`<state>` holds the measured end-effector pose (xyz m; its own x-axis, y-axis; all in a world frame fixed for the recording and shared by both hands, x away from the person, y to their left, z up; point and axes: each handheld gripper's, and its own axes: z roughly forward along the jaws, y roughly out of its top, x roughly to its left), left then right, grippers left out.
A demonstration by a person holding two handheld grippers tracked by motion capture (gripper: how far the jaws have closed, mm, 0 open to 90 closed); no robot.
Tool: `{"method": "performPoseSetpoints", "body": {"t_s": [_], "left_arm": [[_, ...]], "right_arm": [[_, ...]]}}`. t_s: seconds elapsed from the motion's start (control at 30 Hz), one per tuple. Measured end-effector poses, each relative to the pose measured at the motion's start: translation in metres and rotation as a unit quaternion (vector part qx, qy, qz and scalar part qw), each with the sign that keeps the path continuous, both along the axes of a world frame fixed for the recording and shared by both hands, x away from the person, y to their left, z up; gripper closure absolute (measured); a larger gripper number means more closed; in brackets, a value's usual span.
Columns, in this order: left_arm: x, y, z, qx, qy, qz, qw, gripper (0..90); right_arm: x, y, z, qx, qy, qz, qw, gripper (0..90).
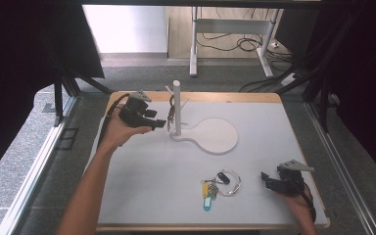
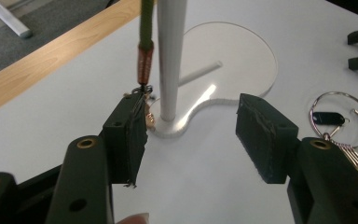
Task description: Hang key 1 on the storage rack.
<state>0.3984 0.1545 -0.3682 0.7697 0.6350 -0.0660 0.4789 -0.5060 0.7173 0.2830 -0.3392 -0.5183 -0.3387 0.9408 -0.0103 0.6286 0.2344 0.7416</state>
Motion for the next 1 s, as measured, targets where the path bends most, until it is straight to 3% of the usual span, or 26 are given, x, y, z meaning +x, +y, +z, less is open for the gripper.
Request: {"method": "performPoseSetpoints", "body": {"t_s": [0.23, 0.37, 0.53, 0.7, 0.83, 1.0], "left_arm": [[-0.03, 0.0, -0.003, 0.006, -0.009, -0.023, 0.9997, 42.2], [-0.047, 0.003, -0.009, 0.006, -0.015, -0.024, 0.9996, 41.9], [-0.071, 0.008, -0.024, -0.007, -0.018, -0.025, 0.9995, 41.3], [-0.092, 0.011, -0.044, -0.007, -0.012, -0.021, 0.9997, 40.8], [-0.109, 0.014, -0.06, 0.021, -0.02, -0.015, 0.9995, 40.8], [-0.124, 0.018, -0.075, 0.031, -0.009, -0.018, 0.9993, 40.7]], "right_arm": [[0.0, 0.0, 0.0, -0.002, -0.002, -0.001, 1.0, 29.1], [0.0, 0.0, 0.0, -0.002, -0.002, 0.0, 1.0, 29.2], [0.0, 0.0, 0.0, -0.004, -0.003, 0.0, 1.0, 29.2], [0.0, 0.0, 0.0, -0.002, -0.002, 0.0, 1.0, 29.1], [0.0, 0.001, 0.0, -0.003, -0.002, -0.001, 1.0, 28.9], [0.0, 0.0, 0.0, -0.002, -0.001, 0.0, 1.0, 28.9]]}}
